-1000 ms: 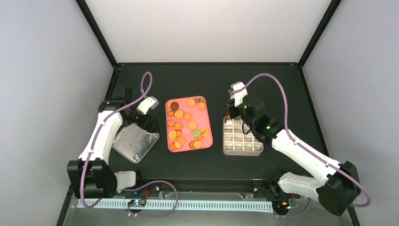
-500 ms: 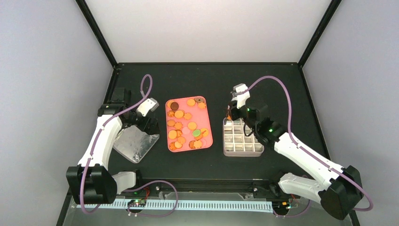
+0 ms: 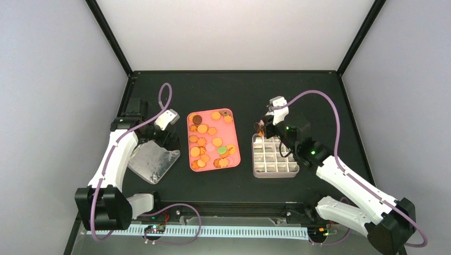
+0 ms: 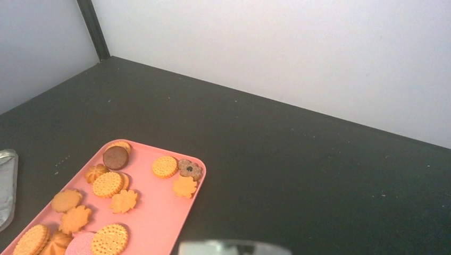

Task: Pack the cookies
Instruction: Adjust the packing box at the center of the board, then place the fake cookies in the empty pocket of the box.

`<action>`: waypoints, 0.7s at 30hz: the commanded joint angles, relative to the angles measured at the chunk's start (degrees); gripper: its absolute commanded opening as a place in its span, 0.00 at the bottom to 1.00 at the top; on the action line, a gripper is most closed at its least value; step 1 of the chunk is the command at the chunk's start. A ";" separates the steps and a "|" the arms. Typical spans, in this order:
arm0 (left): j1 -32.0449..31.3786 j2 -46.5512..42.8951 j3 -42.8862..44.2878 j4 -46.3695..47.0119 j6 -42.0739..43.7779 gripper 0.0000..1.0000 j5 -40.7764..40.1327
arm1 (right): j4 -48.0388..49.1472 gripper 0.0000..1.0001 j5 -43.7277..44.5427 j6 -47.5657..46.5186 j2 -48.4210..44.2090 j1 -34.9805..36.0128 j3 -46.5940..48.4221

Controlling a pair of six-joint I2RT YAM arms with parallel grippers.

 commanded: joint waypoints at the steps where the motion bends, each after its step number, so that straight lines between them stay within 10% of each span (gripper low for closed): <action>1: 0.42 -0.07 0.67 1.86 -1.10 0.98 0.82 | 0.46 0.09 -0.21 -0.40 -2.77 -0.23 1.37; 21: 0.35 -0.28 0.69 1.30 -0.37 0.98 0.91 | 2.00 0.19 -2.61 0.68 1.35 -0.25 -0.90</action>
